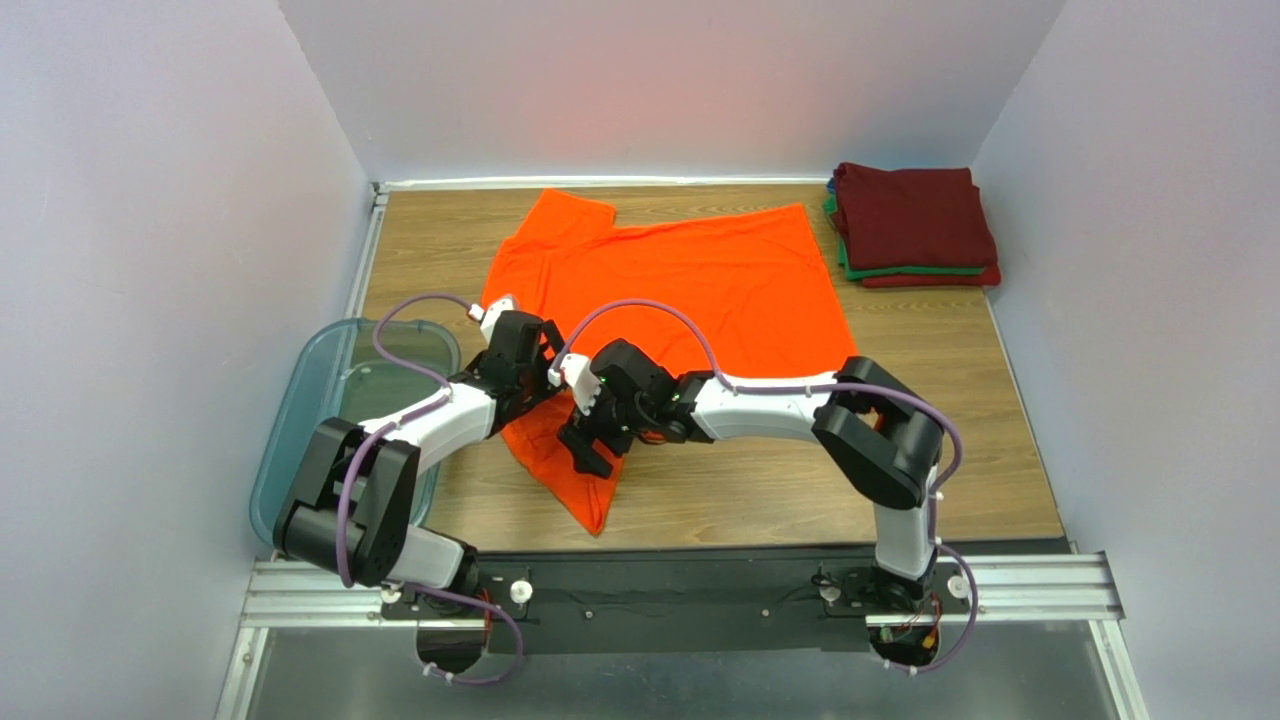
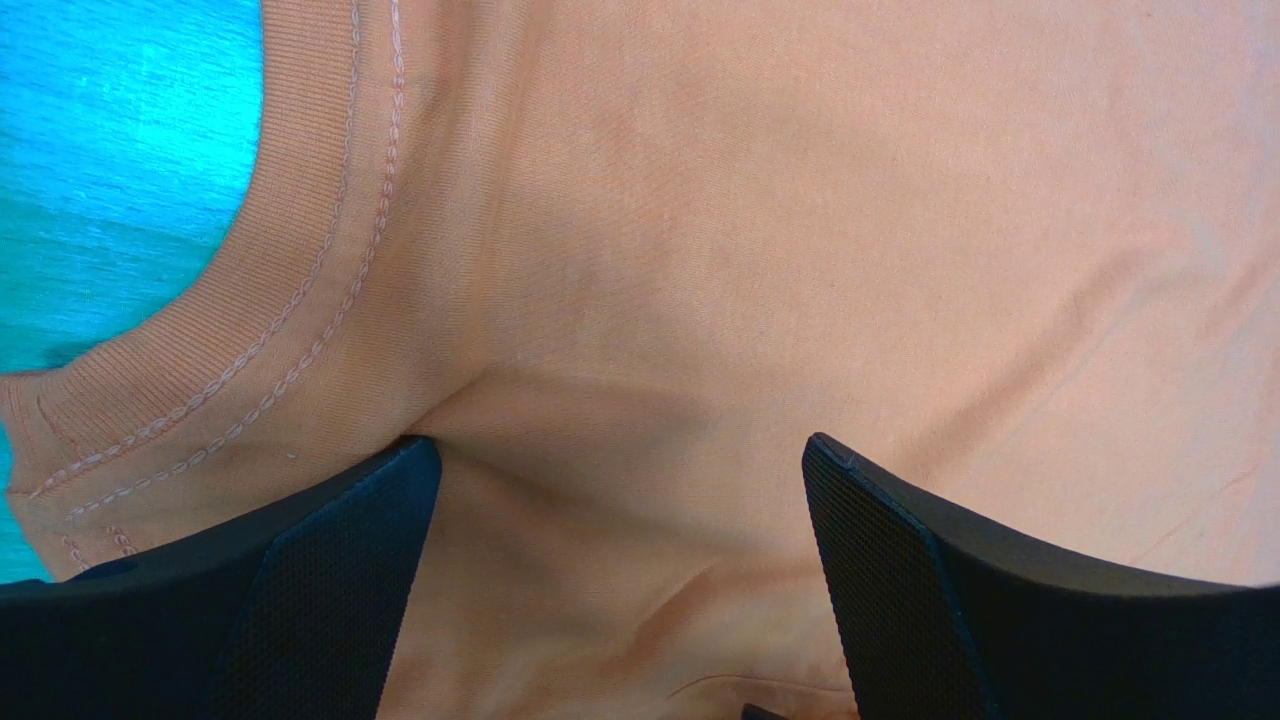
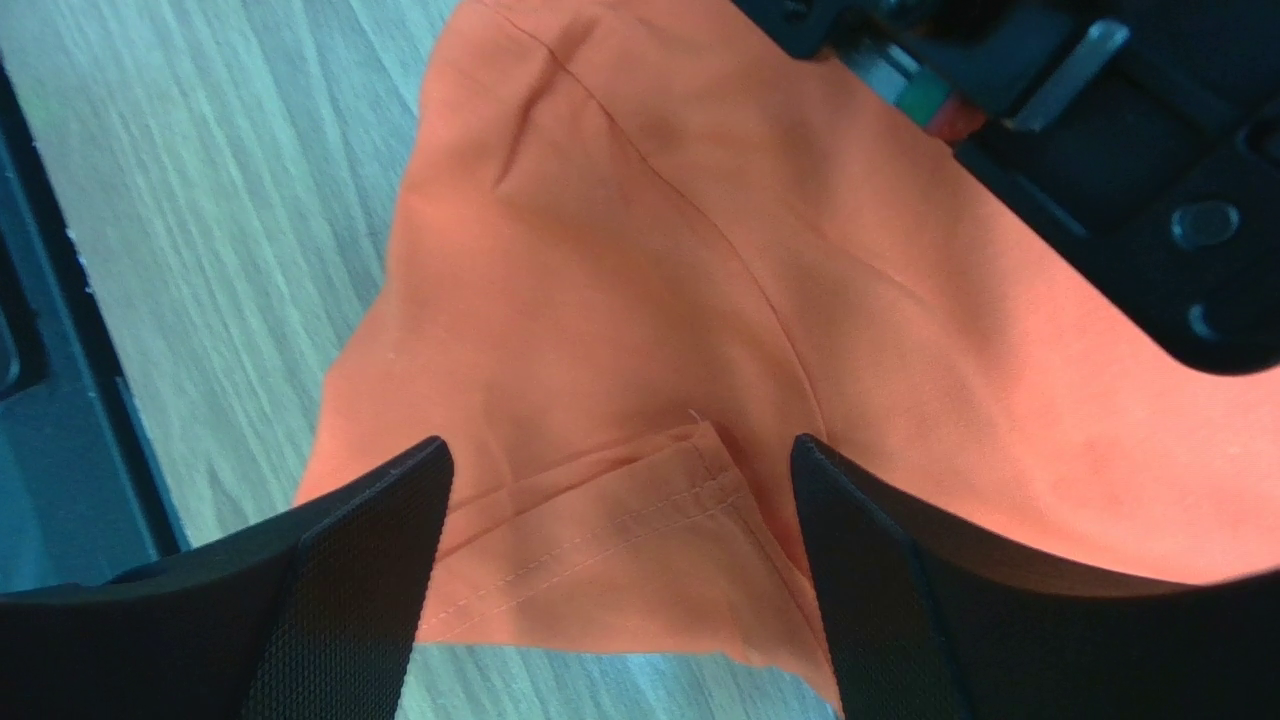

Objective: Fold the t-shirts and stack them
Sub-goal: Flatten the tshirt out

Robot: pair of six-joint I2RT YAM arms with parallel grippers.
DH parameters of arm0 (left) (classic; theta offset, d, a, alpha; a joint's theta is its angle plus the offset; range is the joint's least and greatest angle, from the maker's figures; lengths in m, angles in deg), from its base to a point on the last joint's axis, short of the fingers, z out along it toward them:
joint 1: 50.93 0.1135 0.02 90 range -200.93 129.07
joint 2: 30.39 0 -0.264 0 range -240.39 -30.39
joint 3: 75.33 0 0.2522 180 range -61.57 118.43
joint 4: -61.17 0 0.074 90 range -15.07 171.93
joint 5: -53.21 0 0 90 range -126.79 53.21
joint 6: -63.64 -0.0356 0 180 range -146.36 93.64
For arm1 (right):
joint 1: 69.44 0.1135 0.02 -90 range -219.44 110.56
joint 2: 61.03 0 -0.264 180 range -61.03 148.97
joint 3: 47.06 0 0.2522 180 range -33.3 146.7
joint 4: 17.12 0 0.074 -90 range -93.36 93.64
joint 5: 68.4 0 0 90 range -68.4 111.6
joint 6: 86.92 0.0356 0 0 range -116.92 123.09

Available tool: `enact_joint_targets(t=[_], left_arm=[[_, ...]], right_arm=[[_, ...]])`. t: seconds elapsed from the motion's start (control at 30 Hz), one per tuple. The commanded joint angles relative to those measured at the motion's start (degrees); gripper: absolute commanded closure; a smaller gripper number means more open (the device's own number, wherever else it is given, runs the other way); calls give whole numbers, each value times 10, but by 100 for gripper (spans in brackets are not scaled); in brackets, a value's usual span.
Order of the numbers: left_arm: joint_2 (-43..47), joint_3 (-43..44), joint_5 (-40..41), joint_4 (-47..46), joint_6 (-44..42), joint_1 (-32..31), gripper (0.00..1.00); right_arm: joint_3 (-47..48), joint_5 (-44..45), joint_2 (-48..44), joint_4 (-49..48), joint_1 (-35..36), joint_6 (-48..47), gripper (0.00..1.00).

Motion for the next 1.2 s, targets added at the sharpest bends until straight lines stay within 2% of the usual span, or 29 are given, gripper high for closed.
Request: enact_joint_targets(t=[0.0, 0.03, 0.07, 0.13, 0.17, 0.27, 0.47, 0.73, 1.03, 1.17], left_arm=[[-20, -21, -14, 32, -1, 1, 2], [-20, -20, -13, 32, -1, 1, 2], [-22, -20, -13, 33, -1, 1, 2], [-22, -20, -12, 33, -1, 1, 2], [-21, -21, -10, 35, -1, 1, 2], [-22, -18, -8, 38, -1, 1, 2], [-28, -14, -6, 39, -1, 1, 2], [-36, -5, -5, 42, -1, 1, 2], [-24, 3, 17, 67, -13, 1, 2], [-22, 10, 27, 76, -17, 1, 2]], right_arm=[[-9, -8, 20, -16, -3, -8, 17], [-9, -9, 22, -16, -3, -7, 20], [-11, -12, 22, -16, -3, -7, 29], [-14, -13, 20, -16, -3, -2, 39], [-15, -10, 17, -32, -3, -1, 49], [-23, -3, 5, -36, -3, 3, 65], [-58, -3, -35, -40, -3, 21, 82], [-140, -9, -120, -48, -3, 72, 86], [-241, 25, -184, -48, -2, 113, 85], [-272, 50, -211, -47, -3, 130, 70]])
